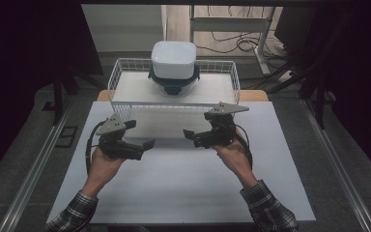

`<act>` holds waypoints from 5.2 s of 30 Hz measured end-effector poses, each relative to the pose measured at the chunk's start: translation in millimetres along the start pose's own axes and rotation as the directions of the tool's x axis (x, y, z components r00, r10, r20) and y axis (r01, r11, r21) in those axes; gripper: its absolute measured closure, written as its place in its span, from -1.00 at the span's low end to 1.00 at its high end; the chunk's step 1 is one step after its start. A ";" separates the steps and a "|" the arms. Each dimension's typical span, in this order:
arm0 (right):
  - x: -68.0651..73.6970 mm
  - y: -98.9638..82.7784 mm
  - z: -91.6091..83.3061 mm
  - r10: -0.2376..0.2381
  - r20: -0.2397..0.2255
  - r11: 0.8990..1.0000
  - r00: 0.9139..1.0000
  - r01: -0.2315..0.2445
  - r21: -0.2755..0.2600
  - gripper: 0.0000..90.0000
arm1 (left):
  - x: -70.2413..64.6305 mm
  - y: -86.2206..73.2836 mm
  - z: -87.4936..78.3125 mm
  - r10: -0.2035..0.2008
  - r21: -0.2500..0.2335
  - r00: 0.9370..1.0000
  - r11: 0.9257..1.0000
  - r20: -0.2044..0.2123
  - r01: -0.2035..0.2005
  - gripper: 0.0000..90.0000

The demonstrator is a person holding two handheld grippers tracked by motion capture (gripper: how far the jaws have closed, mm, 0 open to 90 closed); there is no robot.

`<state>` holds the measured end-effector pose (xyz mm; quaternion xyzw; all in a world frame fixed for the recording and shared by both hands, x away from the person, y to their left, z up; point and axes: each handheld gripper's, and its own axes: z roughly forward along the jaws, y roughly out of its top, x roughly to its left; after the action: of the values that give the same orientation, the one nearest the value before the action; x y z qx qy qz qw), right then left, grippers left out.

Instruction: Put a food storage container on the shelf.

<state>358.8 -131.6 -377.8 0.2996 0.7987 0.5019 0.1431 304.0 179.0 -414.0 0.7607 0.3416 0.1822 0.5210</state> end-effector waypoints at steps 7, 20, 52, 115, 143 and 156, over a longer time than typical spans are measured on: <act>6.1 -16.7 -2.4 -0.021 0.000 1.000 1.000 0.021 0.012 -1.00 | -9.3 -15.5 7.5 0.000 0.007 1.000 1.000 0.014 0.000 -0.97; 8.3 -46.4 -8.1 -0.036 0.010 0.999 0.999 0.036 0.027 -1.00 | -26.0 -40.6 14.4 0.038 0.024 0.999 0.999 0.008 -0.038 -0.98; 9.4 -98.0 -20.6 -0.009 0.027 0.995 1.000 0.007 0.096 -1.00 | -33.4 -84.5 1.7 -0.012 0.063 1.000 0.998 -0.008 0.012 -0.98; 3.6 -151.9 -86.3 0.009 0.162 0.994 0.987 -0.026 0.104 -1.00 | -23.2 -136.4 -64.1 -0.048 0.115 0.984 0.991 -0.170 0.068 -1.00; -17.0 -177.4 -126.2 0.042 0.291 0.991 0.956 -0.078 0.111 -1.00 | -1.6 -155.8 -97.8 -0.074 0.135 0.950 0.984 -0.302 0.119 -0.99; -26.7 -190.1 -142.5 0.068 0.350 0.987 0.934 -0.115 0.113 -1.00 | 6.8 -165.4 -108.4 -0.075 0.147 0.933 0.980 -0.353 0.134 -0.99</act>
<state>240.5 -310.4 -483.5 0.4285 0.7778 0.3939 0.2372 185.6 293.3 -523.8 0.7388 0.4820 0.2554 0.3957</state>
